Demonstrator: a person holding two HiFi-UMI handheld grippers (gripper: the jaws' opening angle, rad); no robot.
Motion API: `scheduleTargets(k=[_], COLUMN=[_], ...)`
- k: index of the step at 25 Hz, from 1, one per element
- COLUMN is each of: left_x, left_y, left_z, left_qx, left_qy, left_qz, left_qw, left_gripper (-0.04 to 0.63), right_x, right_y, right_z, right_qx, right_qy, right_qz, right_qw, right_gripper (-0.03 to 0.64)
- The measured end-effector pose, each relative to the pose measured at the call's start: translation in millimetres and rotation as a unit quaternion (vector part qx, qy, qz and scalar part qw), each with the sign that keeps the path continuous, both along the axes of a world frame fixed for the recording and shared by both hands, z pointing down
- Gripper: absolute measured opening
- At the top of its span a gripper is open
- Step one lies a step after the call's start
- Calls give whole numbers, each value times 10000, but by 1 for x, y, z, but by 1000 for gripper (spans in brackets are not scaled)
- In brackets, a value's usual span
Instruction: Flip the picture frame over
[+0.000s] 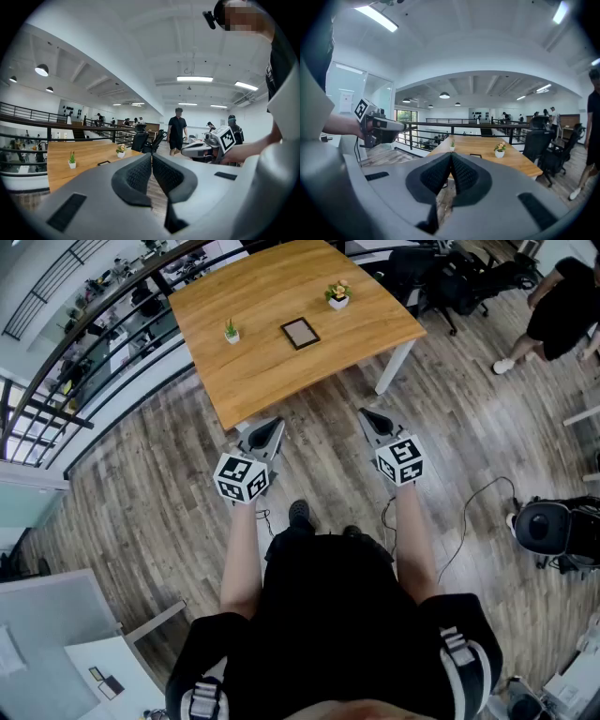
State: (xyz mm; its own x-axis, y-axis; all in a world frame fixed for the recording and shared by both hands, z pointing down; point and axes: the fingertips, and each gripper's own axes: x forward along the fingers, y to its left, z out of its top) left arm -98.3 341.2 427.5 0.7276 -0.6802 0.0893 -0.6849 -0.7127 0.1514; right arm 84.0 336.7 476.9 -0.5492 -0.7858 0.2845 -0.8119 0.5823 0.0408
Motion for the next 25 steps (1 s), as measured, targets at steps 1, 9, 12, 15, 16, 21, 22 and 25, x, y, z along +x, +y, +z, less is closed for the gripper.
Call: scheduleTargets(k=[1, 9, 12, 15, 16, 21, 22, 25], left_x=[-2, -16, -16, -15, -15, -13, -13, -14], left_y=[-2, -26, -31, -32, -32, -35, -35, -35], left_z=[2, 5, 7, 10, 11, 14, 14, 14], left_qx=[3, -38, -60, -36, -29, -88, -82, -129], left_qy=[-76, -116, -107, -158, -180, -120, -105, -3], left_qz=[49, 227, 254, 277, 276, 226, 188, 171], left_qw=[10000, 9997, 9996, 9995, 9995, 9996, 9997, 9998], left_gripper=[25, 25, 25, 25, 25, 25, 26, 26], right_x=[-4, -20, -20, -19, -18, -16, -15, -16], right_y=[-1, -21, -25, -27, -27, -29, -28, -28], right_z=[1, 7, 8, 9, 10, 12, 12, 13], right_qx=[-11, -76, -82, -66, -61, -70, -61, -56], right_qy=[-10, 15, 26, 28, 36, 11, -9, -36], right_qz=[13, 104, 127, 163, 175, 159, 152, 136], right_qw=[10000, 9999, 9999, 9998, 9998, 9998, 9999, 9999], right_gripper=[8, 8, 8, 8, 8, 11, 19, 51])
